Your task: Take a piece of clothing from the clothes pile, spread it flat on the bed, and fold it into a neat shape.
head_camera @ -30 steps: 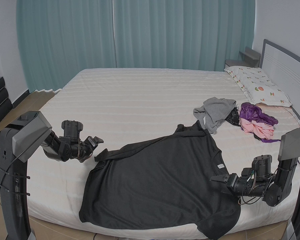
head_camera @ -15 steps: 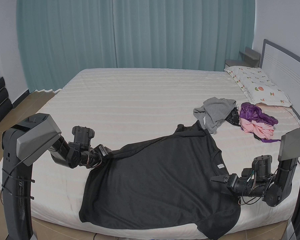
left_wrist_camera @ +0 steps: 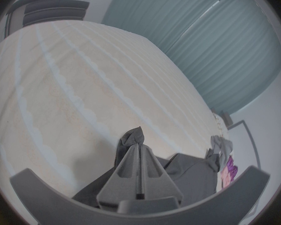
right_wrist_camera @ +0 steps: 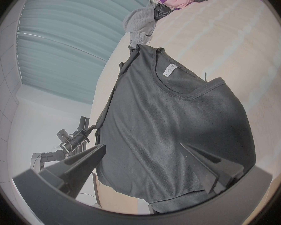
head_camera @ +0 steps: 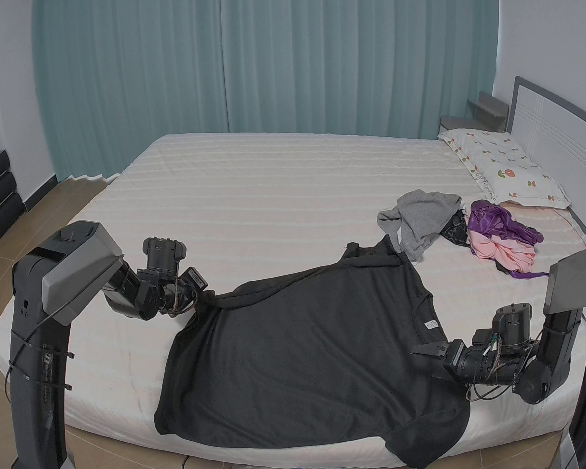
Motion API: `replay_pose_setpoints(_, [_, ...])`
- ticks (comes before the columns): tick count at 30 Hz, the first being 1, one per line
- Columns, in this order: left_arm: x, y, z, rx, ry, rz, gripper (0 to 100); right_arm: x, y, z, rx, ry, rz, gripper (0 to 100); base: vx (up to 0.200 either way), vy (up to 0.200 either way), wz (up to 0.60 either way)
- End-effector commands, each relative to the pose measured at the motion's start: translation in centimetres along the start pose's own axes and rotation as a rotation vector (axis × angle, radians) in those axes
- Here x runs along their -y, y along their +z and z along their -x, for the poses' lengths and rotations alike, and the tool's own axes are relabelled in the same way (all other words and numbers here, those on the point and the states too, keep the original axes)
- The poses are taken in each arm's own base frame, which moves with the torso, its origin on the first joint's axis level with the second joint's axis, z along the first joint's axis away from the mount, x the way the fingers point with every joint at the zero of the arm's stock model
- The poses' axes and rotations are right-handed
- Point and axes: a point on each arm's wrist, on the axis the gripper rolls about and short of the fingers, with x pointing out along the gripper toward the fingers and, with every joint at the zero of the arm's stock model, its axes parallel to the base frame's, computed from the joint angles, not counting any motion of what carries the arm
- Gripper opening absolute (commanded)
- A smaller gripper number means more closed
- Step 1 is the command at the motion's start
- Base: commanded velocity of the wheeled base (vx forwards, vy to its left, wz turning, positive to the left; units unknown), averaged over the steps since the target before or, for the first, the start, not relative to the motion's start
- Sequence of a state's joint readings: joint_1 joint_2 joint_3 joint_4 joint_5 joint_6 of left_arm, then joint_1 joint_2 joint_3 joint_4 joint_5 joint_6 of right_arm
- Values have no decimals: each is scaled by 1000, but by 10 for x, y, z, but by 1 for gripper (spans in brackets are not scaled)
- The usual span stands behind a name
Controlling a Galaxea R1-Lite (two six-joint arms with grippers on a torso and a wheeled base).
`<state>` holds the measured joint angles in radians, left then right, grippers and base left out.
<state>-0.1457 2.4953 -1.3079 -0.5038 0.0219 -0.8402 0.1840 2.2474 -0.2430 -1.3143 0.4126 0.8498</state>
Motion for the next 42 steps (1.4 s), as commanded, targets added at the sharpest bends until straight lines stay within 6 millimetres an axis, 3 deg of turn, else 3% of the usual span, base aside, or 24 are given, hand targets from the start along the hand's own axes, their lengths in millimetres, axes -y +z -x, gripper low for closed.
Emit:
replay_pose_setpoints(1, [5, 15, -3, 52, -22, 68, 0, 0, 0, 0, 0, 0, 1, 100, 0, 0, 0])
replay_pose_setpoints(11, [32, 46, -2, 167, -101, 88, 0, 2, -1, 0, 13, 13, 9, 100, 0, 0, 0])
replay_pose_setpoints(17, [31, 56, -5, 214, -83, 56, 0, 6, 4, -13, 100, 25, 41, 100, 0, 0, 0])
replay_pose_setpoints(25, [26, 71, -7, 252, -62, 50, 0, -4, 20, -24, 186, 71, 81, 100, 0, 0, 0])
replay_pose_setpoints(26, [21, 74, -7, 245, -41, 55, 0, -12, 39, -32, 239, 101, 100, 100, 0, 0, 0])
replay_pose_setpoints(35, [13, 81, -7, 255, -15, 58, 0, -39, 113, -67, 318, 89, 98, 100, 0, 0, 0])
replay_pose_setpoints(42, [14, 81, -8, 255, -15, 42, 0, -42, 143, -100, 319, 3, 123, 100, 0, 0, 0])
